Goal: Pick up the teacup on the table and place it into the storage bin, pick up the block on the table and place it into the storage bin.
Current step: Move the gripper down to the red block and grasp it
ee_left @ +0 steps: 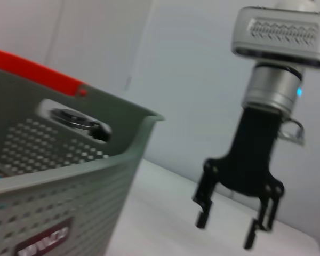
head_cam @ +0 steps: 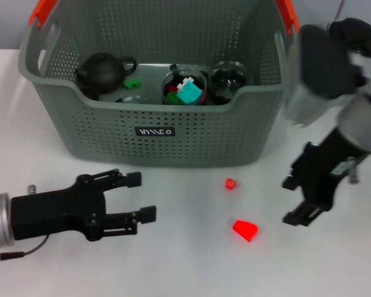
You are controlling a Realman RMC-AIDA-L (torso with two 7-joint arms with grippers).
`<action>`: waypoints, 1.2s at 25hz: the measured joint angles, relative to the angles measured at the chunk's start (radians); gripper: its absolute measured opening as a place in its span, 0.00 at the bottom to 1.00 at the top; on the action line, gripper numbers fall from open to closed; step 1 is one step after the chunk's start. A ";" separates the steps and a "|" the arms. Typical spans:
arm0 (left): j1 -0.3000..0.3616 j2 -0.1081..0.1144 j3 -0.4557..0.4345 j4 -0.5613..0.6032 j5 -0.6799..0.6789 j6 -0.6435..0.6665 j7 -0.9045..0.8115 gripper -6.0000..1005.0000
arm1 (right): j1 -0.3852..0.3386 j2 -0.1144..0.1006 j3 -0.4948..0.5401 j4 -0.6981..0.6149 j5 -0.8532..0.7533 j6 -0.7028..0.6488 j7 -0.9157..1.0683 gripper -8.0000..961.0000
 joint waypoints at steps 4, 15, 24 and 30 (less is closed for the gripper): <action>0.016 0.000 -0.036 0.000 0.012 -0.004 0.000 0.84 | -0.015 0.001 -0.139 0.016 0.055 0.096 0.029 0.72; 0.044 -0.011 -0.087 -0.007 0.065 -0.007 0.150 0.84 | -0.019 0.005 -0.348 0.107 0.127 0.248 0.083 0.72; 0.042 -0.018 -0.089 -0.008 0.060 -0.008 0.165 0.84 | -0.032 0.004 -0.435 0.113 0.129 0.333 0.153 0.72; 0.040 -0.022 -0.089 -0.008 0.059 -0.008 0.164 0.84 | -0.020 0.003 -0.451 0.144 0.128 0.372 0.218 0.71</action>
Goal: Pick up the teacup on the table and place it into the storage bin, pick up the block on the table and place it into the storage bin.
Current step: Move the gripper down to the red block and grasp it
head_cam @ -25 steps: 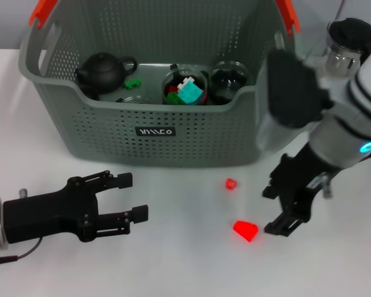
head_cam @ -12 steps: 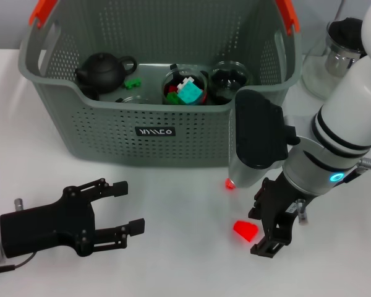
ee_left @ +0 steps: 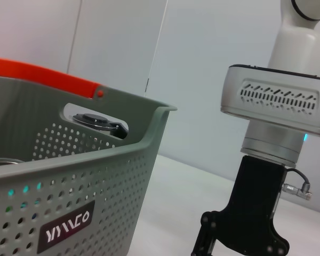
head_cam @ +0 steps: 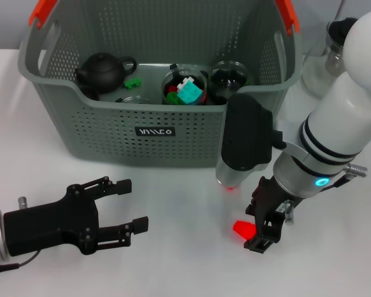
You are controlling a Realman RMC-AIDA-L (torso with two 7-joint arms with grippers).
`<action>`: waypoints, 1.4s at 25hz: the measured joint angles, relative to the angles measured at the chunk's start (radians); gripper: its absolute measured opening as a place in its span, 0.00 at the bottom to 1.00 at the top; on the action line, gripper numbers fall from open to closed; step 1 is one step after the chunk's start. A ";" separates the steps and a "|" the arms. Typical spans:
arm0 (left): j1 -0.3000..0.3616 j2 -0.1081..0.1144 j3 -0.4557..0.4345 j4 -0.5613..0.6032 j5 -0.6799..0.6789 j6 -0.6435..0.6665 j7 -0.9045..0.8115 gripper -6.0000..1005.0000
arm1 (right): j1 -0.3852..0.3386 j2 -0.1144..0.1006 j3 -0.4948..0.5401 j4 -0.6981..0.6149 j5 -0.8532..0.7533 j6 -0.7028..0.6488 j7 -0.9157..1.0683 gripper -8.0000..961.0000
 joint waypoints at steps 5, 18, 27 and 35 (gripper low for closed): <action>0.004 -0.002 0.000 0.000 0.000 -0.011 0.000 0.84 | 0.006 0.000 -0.001 0.024 0.003 0.017 0.015 0.71; 0.007 -0.005 0.000 -0.010 0.001 -0.027 0.000 0.84 | 0.024 0.003 -0.042 0.069 0.002 0.057 0.019 0.72; 0.006 -0.005 0.000 -0.012 0.005 -0.036 0.000 0.83 | 0.024 0.003 -0.072 0.066 -0.001 0.073 0.021 0.72; 0.002 -0.005 0.000 -0.013 0.006 -0.047 -0.001 0.83 | 0.026 0.003 -0.093 0.054 -0.001 0.077 0.020 0.52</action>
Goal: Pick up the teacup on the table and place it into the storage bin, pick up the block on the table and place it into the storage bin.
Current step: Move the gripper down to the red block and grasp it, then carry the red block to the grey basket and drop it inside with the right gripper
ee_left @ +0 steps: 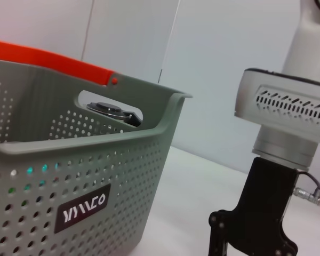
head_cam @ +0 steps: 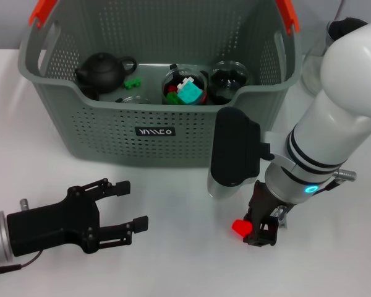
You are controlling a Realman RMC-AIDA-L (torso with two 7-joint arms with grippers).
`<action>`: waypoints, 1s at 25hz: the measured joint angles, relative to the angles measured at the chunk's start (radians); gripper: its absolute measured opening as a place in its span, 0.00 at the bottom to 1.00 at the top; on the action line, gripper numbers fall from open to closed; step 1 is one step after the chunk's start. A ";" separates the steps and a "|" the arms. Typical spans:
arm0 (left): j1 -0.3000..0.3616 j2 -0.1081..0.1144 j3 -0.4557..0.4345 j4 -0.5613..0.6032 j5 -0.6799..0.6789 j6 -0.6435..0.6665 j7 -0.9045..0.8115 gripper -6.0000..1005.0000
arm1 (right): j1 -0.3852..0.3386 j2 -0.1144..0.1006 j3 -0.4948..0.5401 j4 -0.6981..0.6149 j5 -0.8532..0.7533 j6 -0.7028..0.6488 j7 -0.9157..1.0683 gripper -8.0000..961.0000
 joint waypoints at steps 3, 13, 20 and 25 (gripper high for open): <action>-0.003 0.000 0.000 -0.006 0.001 -0.007 0.000 0.83 | 0.000 0.000 0.000 -0.006 0.000 -0.003 0.001 0.40; -0.005 0.001 -0.002 -0.009 -0.004 -0.016 -0.001 0.83 | -0.037 -0.012 0.127 -0.150 0.004 -0.148 -0.030 0.35; -0.008 0.007 -0.042 -0.008 -0.006 -0.016 -0.001 0.83 | -0.110 -0.015 0.566 -0.373 0.177 -0.464 -0.224 0.36; -0.016 0.008 -0.068 -0.007 -0.007 -0.017 -0.001 0.83 | -0.109 -0.026 0.880 -0.403 0.344 -0.519 -0.309 0.36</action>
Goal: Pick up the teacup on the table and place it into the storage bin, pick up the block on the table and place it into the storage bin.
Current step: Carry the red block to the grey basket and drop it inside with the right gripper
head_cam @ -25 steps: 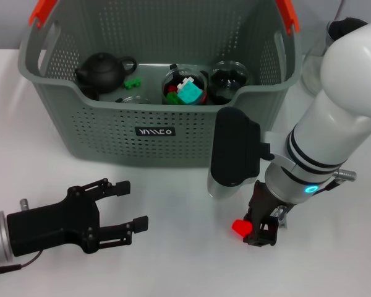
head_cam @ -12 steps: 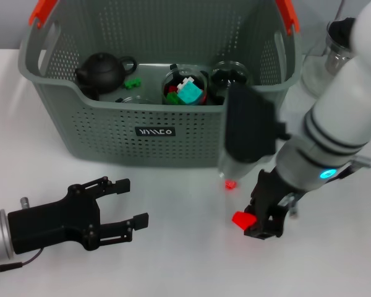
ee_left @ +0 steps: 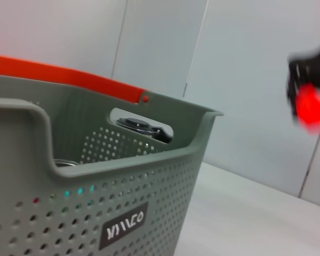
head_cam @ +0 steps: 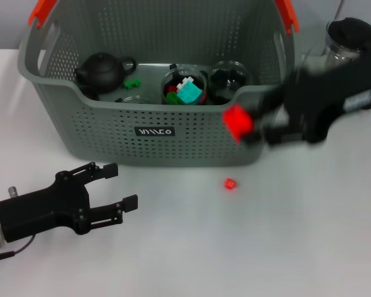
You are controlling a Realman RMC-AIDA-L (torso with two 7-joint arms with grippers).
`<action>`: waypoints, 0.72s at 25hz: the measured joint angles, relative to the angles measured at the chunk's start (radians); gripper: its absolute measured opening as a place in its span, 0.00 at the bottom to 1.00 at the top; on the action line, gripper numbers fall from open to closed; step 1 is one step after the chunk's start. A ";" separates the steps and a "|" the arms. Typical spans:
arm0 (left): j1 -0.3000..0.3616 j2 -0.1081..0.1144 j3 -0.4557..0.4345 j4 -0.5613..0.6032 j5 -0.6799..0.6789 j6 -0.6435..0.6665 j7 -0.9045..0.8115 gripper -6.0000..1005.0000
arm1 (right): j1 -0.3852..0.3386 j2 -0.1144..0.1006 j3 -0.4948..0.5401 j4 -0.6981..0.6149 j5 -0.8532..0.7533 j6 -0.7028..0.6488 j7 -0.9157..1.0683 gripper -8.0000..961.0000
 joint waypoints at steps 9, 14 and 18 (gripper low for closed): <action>-0.005 -0.003 -0.011 -0.002 -0.001 0.000 0.000 0.83 | 0.036 0.002 0.058 0.053 0.083 0.452 0.047 0.36; -0.010 -0.008 -0.011 -0.003 -0.002 0.001 0.000 0.83 | 0.187 0.004 -0.139 0.217 -0.188 0.707 0.295 0.36; -0.011 -0.011 -0.010 -0.003 -0.002 0.002 -0.001 0.83 | 0.333 0.012 -0.212 0.437 -0.316 0.794 0.354 0.36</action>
